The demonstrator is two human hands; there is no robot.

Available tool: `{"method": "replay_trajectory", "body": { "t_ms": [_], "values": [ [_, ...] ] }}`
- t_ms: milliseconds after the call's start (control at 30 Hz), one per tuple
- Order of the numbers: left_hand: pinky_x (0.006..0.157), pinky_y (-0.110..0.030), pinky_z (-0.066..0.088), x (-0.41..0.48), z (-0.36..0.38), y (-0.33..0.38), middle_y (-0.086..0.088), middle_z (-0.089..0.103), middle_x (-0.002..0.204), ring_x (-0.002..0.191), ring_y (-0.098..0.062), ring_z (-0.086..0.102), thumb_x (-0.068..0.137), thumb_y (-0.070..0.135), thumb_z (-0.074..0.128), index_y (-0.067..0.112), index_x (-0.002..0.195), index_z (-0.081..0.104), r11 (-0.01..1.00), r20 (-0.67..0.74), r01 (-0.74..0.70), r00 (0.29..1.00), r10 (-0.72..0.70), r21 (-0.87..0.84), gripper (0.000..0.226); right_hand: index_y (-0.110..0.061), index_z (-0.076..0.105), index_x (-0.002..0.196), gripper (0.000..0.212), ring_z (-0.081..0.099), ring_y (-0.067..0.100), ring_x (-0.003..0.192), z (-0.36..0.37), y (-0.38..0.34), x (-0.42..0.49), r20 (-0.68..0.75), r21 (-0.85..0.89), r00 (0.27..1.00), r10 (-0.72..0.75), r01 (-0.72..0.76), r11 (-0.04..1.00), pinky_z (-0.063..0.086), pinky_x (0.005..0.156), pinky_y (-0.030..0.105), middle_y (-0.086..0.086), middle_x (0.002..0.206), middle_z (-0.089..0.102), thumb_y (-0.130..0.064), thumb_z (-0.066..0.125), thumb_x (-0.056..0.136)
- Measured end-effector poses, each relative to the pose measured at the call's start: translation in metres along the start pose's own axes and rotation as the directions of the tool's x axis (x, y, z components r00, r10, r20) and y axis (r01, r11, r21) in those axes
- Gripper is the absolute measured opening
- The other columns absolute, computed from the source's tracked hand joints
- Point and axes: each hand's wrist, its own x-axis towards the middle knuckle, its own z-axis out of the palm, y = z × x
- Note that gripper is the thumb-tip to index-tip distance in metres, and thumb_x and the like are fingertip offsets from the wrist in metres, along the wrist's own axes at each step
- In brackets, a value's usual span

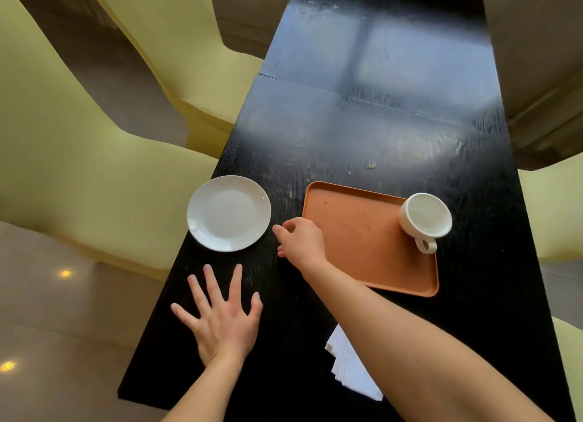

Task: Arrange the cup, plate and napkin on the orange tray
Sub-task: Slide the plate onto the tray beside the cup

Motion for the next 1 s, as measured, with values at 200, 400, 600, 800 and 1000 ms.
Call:
{"method": "replay_trajectory", "body": {
  "t_ms": [200, 400, 600, 800, 1000],
  "values": [
    [0.106, -0.077, 0.007, -0.002, -0.002, 0.001, -0.017, 0.016, 0.162, 0.149, -0.041, 0.005, 0.084, 0.064, 0.03, 0.04, 0.15, 0.028, 1.0, -0.005, -0.004, 1.0, 0.003, -0.014, 0.07, -0.016, 0.062, 0.076, 0.022, 0.075, 0.017, 0.056, 0.028, -0.011, 0.015, 0.084, 0.113, 0.979, 0.188, -0.196, 0.974, 0.065, 0.072, 0.041, 0.006, 0.069, 0.074, -0.028, 0.065, 0.094],
    [0.107, -0.077, 0.006, 0.0, -0.001, 0.0, -0.017, 0.015, 0.163, 0.149, -0.042, 0.004, 0.083, 0.064, 0.032, 0.04, 0.15, 0.026, 1.0, -0.009, -0.016, 1.0, 0.016, -0.012, 0.071, -0.013, 0.059, 0.075, 0.016, 0.075, 0.025, 0.056, 0.04, -0.021, 0.02, 0.11, 0.264, 0.958, 0.264, -0.284, 0.922, 0.065, 0.067, 0.044, 0.011, 0.066, 0.071, -0.009, 0.065, 0.09],
    [0.107, -0.077, 0.005, 0.0, 0.0, 0.001, -0.016, 0.016, 0.163, 0.15, -0.041, 0.003, 0.082, 0.063, 0.034, 0.039, 0.149, 0.03, 1.0, -0.004, -0.012, 1.0, 0.012, -0.013, 0.071, -0.007, 0.066, 0.087, 0.013, 0.076, 0.022, 0.058, 0.033, -0.022, 0.017, 0.118, 0.35, 0.964, 0.238, -0.264, 0.899, 0.065, 0.072, 0.044, 0.011, 0.083, 0.074, 0.0, 0.055, 0.091],
    [0.107, -0.077, 0.006, 0.0, -0.001, 0.001, -0.015, 0.015, 0.163, 0.15, -0.041, 0.005, 0.082, 0.065, 0.032, 0.041, 0.15, 0.025, 1.0, 0.001, -0.007, 1.0, 0.007, -0.025, 0.072, -0.001, 0.067, 0.091, 0.009, 0.074, 0.017, 0.057, -0.015, -0.001, 0.003, 0.073, 0.545, 0.972, 0.223, -0.226, 0.807, 0.063, 0.059, 0.03, 0.016, 0.089, 0.072, 0.0, 0.059, 0.094],
    [0.108, -0.077, 0.005, 0.0, 0.004, 0.0, -0.014, 0.013, 0.163, 0.15, -0.039, 0.002, 0.082, 0.065, 0.032, 0.043, 0.15, 0.024, 1.0, 0.004, 0.005, 1.0, -0.005, -0.007, 0.072, 0.001, 0.067, 0.09, 0.009, 0.076, 0.023, 0.063, -0.074, 0.039, 0.002, -0.048, 0.601, 0.957, 0.288, -0.202, 0.773, 0.064, 0.06, 0.032, 0.019, 0.089, 0.073, 0.0, 0.061, 0.096]
  ]
}}
